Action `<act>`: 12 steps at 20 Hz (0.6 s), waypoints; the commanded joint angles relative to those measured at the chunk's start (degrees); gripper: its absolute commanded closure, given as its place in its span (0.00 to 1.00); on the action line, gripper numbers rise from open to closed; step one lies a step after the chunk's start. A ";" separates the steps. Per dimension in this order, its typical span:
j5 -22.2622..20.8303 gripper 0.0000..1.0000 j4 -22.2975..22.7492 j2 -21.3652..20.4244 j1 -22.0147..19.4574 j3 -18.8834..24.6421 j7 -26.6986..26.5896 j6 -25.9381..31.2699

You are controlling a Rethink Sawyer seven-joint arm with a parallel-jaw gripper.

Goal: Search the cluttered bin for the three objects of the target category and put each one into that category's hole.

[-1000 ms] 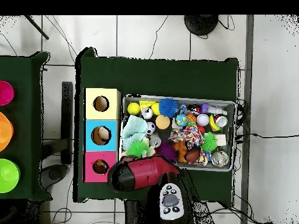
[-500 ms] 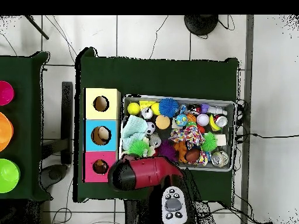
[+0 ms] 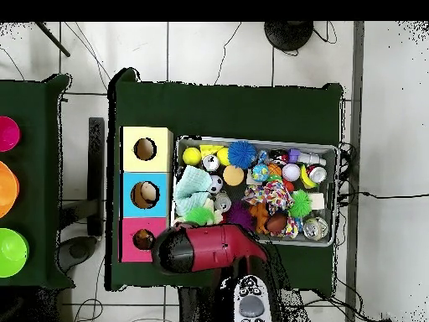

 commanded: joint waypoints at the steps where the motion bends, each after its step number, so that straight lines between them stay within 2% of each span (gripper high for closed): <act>1: 2.34 1.00 -2.75 -2.05 0.10 1.22 4.48 7.38; 4: 2.19 1.00 -2.66 -2.11 -0.14 1.65 4.28 6.91; 7: 2.04 1.00 -1.80 -2.43 -1.37 3.01 3.42 4.04; 8: 1.99 0.00 -1.51 -2.53 -1.78 3.46 3.13 3.08; 12: 1.92 0.00 -2.61 -2.73 -1.10 3.19 2.42 6.82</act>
